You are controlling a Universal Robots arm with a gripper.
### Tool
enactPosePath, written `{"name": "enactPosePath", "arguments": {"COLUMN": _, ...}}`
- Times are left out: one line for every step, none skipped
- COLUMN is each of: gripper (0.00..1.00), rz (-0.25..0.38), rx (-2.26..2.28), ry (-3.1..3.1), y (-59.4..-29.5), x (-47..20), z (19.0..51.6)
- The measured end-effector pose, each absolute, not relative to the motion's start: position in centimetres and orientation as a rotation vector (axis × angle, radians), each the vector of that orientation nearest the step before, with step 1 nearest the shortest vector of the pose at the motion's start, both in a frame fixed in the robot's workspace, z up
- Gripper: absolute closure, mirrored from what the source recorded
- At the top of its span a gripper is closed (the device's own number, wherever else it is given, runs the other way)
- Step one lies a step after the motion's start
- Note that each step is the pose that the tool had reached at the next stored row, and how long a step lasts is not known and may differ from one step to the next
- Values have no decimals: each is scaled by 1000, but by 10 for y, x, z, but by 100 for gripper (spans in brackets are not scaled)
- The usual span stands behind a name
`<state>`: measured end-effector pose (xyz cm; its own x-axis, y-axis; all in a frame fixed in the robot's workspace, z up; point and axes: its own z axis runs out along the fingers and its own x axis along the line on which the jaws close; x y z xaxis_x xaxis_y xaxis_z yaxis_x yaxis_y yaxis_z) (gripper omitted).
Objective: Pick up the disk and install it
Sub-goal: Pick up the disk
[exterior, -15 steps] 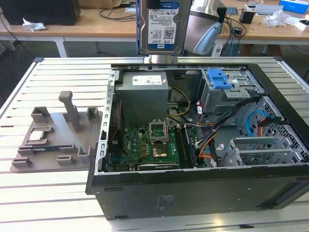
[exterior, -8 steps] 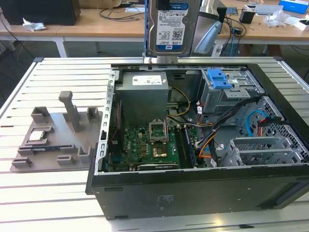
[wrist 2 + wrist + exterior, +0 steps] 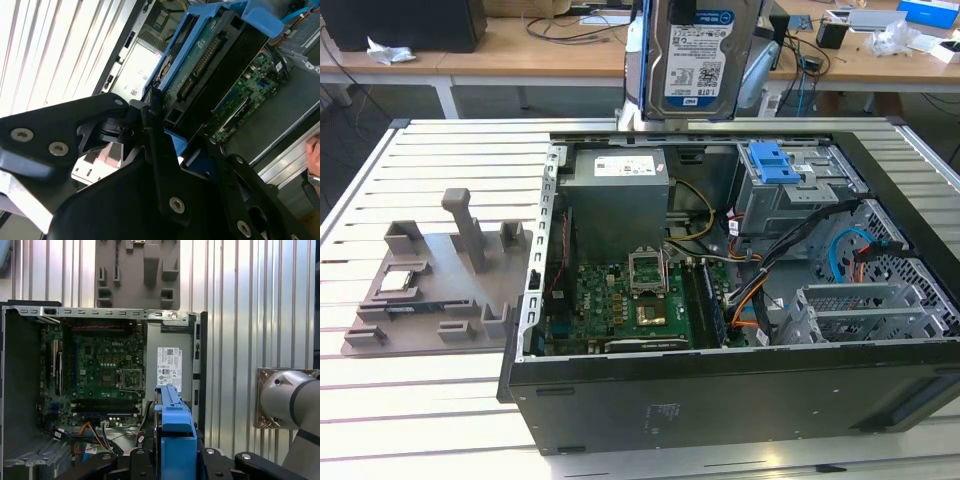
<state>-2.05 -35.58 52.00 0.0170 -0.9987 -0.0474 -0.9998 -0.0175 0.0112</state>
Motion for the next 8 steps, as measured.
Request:
{"name": "enactPosePath", "arguments": {"gripper": 64, "rz": 65, "rx": -2222, "ry": 2184, "y": -357, "x": -18, "z": 520}}
{"name": "enactPosePath", "arguments": {"gripper": 64, "rz": 65, "rx": -2222, "ry": 2184, "y": -357, "x": -16, "z": 520}}
{"name": "enactPosePath", "arguments": {"gripper": 64, "rz": 65, "rx": -2222, "ry": 2184, "y": -358, "x": -15, "z": 520}}
{"name": "enactPosePath", "arguments": {"gripper": 64, "rz": 65, "rx": -2222, "ry": 2184, "y": -359, "x": -12, "z": 520}}
{"name": "enactPosePath", "arguments": {"gripper": 64, "rz": 65, "rx": -2222, "ry": 2184, "y": -361, "x": -10, "z": 520}}
{"name": "enactPosePath", "arguments": {"gripper": 64, "rz": 65, "rx": -2222, "ry": 2184, "y": -364, "x": -9, "z": 520}}
{"name": "enactPosePath", "arguments": {"gripper": 64, "rz": 65, "rx": -2222, "ry": 2184, "y": -366, "x": -8, "z": 519}}
{"name": "enactPosePath", "arguments": {"gripper": 64, "rz": 65, "rx": -2222, "ry": 2184, "y": -368, "x": -8, "z": 519}}
